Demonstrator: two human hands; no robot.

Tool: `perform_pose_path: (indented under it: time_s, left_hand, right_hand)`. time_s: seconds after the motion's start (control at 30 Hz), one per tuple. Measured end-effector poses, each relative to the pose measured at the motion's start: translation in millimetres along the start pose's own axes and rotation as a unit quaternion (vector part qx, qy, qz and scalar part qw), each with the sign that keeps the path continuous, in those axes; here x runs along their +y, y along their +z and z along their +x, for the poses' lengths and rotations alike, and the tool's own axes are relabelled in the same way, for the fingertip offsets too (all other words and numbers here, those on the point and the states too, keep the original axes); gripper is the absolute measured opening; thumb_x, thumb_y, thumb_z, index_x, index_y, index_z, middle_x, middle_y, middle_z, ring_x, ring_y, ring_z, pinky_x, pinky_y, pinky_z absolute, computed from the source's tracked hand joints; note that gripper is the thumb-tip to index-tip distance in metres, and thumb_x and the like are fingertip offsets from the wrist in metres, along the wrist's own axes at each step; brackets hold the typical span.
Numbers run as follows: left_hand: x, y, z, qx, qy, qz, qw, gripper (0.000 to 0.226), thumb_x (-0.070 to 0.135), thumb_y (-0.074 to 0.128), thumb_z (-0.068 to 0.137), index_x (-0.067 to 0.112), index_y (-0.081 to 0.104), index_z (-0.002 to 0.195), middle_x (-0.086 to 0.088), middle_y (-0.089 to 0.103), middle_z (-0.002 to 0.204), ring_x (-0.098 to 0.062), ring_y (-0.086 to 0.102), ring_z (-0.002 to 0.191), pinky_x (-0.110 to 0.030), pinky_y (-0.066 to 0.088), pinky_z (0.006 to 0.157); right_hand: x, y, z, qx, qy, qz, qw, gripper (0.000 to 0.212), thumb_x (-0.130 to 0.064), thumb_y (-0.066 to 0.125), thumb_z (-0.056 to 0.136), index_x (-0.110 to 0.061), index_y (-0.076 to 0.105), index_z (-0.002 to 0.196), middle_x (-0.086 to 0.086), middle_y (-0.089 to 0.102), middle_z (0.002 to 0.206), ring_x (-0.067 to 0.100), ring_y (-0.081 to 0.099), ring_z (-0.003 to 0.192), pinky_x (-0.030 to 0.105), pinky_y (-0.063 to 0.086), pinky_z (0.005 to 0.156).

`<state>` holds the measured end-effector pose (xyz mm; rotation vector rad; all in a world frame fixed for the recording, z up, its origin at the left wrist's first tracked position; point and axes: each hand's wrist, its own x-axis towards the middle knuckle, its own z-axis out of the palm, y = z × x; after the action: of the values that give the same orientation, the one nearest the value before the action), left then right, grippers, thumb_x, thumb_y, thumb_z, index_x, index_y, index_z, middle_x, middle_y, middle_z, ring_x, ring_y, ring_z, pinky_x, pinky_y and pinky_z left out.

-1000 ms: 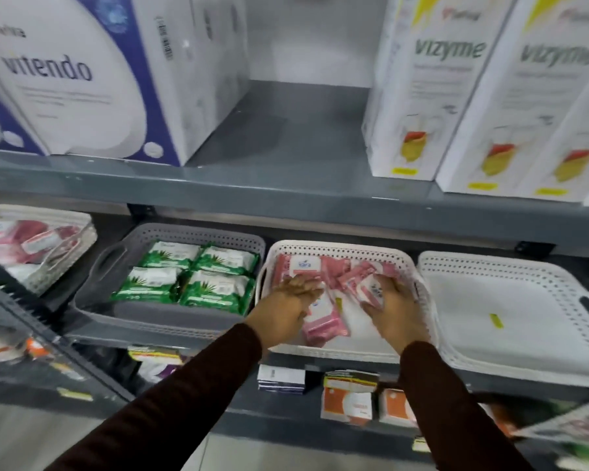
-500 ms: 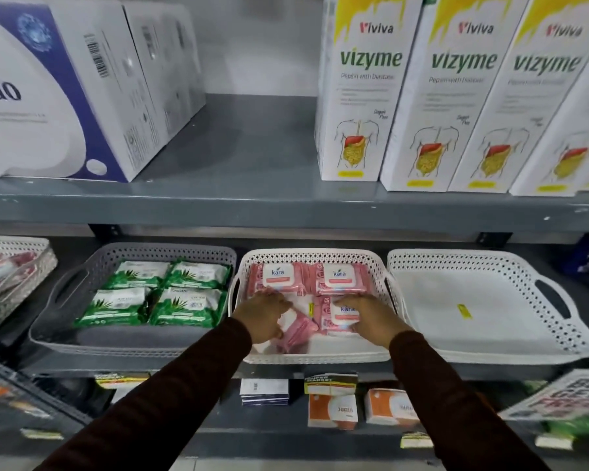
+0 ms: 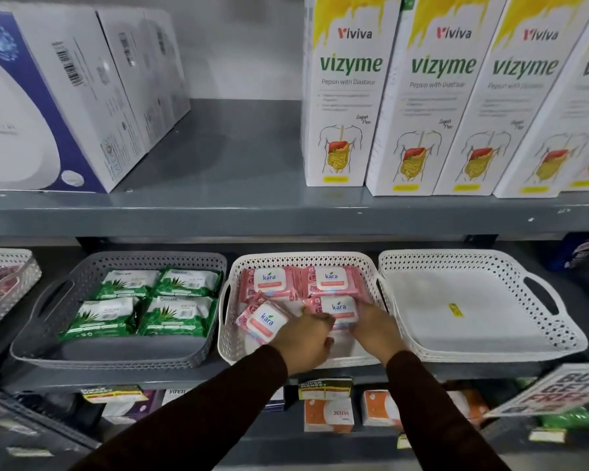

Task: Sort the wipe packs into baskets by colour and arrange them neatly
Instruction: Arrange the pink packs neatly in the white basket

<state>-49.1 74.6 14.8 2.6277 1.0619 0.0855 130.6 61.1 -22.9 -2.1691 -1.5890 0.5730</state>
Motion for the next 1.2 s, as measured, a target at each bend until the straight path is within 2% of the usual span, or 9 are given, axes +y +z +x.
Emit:
perform_pose_path:
  time_s: [0.2, 0.33, 0.4, 0.47, 0.57, 0.67, 0.83, 1.1, 1.2]
  left_hand:
    - [-3, 2, 15, -0.019, -0.027, 0.116, 0.993, 0.043, 0.024, 0.044, 0.097, 0.004, 0.044, 0.135, -0.014, 0.051, 0.137, -0.033, 0.049, 0.121, -0.041, 0.034, 0.106]
    - [-22, -16, 1, 0.014, -0.057, -0.068, 0.996, 0.041, 0.022, 0.044, 0.099, 0.016, 0.044, 0.14, -0.009, 0.051, 0.141, -0.024, 0.052, 0.123, -0.031, 0.038, 0.107]
    - [-43, -30, -11, 0.056, -0.129, -0.163, 0.976, 0.032, 0.018, 0.043, 0.101, 0.017, 0.049, 0.133, -0.007, 0.064, 0.117, -0.009, 0.066, 0.092, -0.014, 0.048, 0.081]
    - [-69, -37, -22, 0.061, -0.196, -0.261, 0.943, 0.023, 0.016, 0.039, 0.103, 0.012, 0.057, 0.117, -0.008, 0.068, 0.089, -0.003, 0.065, 0.061, -0.018, 0.053, 0.054]
    - [-95, -34, -28, 0.024, -0.263, -0.347, 0.9, 0.032, 0.027, 0.041, 0.102, 0.005, 0.063, 0.107, -0.021, 0.071, 0.096, -0.025, 0.073, 0.08, -0.034, 0.057, 0.07]
    - [-97, -28, -30, 0.045, -0.329, -0.395, 0.857, 0.036, 0.038, 0.047, 0.099, 0.01, 0.068, 0.097, -0.007, 0.07, 0.088, -0.022, 0.067, 0.079, -0.039, 0.057, 0.081]
    - [-96, -27, -34, 0.018, -0.348, -0.535, 0.77, 0.047, 0.048, 0.033, 0.102, 0.014, 0.064, 0.103, -0.005, 0.073, 0.076, -0.018, 0.064, 0.058, -0.026, 0.048, 0.052]
    - [-84, -33, -28, 0.085, -0.295, -0.654, 0.691, 0.06, 0.05, 0.022, 0.104, 0.009, 0.065, 0.114, -0.005, 0.074, 0.074, -0.016, 0.069, 0.056, -0.022, 0.05, 0.046]
    - [-84, -37, -27, 0.101, -0.282, -0.694, 0.655, 0.062, 0.053, 0.023, 0.103, 0.01, 0.063, 0.122, -0.016, 0.074, 0.103, -0.032, 0.073, 0.09, -0.041, 0.061, 0.07]
  right_hand:
    - [-4, 2, -9, 0.017, 0.012, -0.029, 0.999, 0.032, -0.022, 0.056, 0.089, -0.027, 0.061, 0.119, 0.004, 0.075, 0.104, 0.027, 0.071, 0.091, 0.041, 0.059, 0.08]
    - [-16, -5, -21, 0.057, 0.005, -0.022, 0.998, 0.04, -0.022, 0.057, 0.09, -0.027, 0.056, 0.13, 0.002, 0.067, 0.124, 0.026, 0.066, 0.104, 0.041, 0.056, 0.089]
    - [-32, -9, -32, 0.074, 0.023, 0.087, 0.993, 0.036, -0.019, 0.057, 0.094, -0.018, 0.062, 0.13, 0.006, 0.069, 0.122, 0.025, 0.067, 0.104, 0.039, 0.054, 0.092]
    - [-56, -11, -45, -0.001, 0.038, 0.173, 0.984, 0.025, -0.014, 0.053, 0.096, -0.005, 0.072, 0.11, 0.014, 0.074, 0.101, 0.023, 0.067, 0.083, 0.041, 0.052, 0.08]
    - [-86, 1, -51, -0.159, 0.03, 0.117, 0.98, 0.015, -0.016, 0.052, 0.094, -0.011, 0.065, 0.089, 0.003, 0.062, 0.07, 0.015, 0.054, 0.059, 0.031, 0.045, 0.055]
    - [-100, 22, -46, -0.212, 0.004, 0.109, 0.971, 0.025, -0.009, 0.052, 0.089, -0.01, 0.066, 0.109, 0.01, 0.07, 0.107, 0.023, 0.067, 0.09, 0.033, 0.056, 0.076]
    - [-104, 30, -44, -0.19, -0.044, 0.152, 0.969, 0.038, -0.005, 0.043, 0.097, -0.011, 0.065, 0.127, -0.003, 0.064, 0.115, 0.011, 0.061, 0.097, 0.007, 0.047, 0.068]
    - [-110, 34, -30, -0.144, -0.072, -0.081, 0.984, 0.055, -0.016, 0.044, 0.098, -0.014, 0.033, 0.151, 0.013, 0.044, 0.151, 0.035, 0.036, 0.138, 0.043, 0.035, 0.109]
    - [-115, 26, -26, -0.158, -0.099, -0.141, 0.972, 0.063, -0.016, 0.042, 0.096, -0.016, 0.022, 0.155, 0.012, 0.039, 0.154, 0.036, 0.026, 0.14, 0.051, 0.024, 0.11]
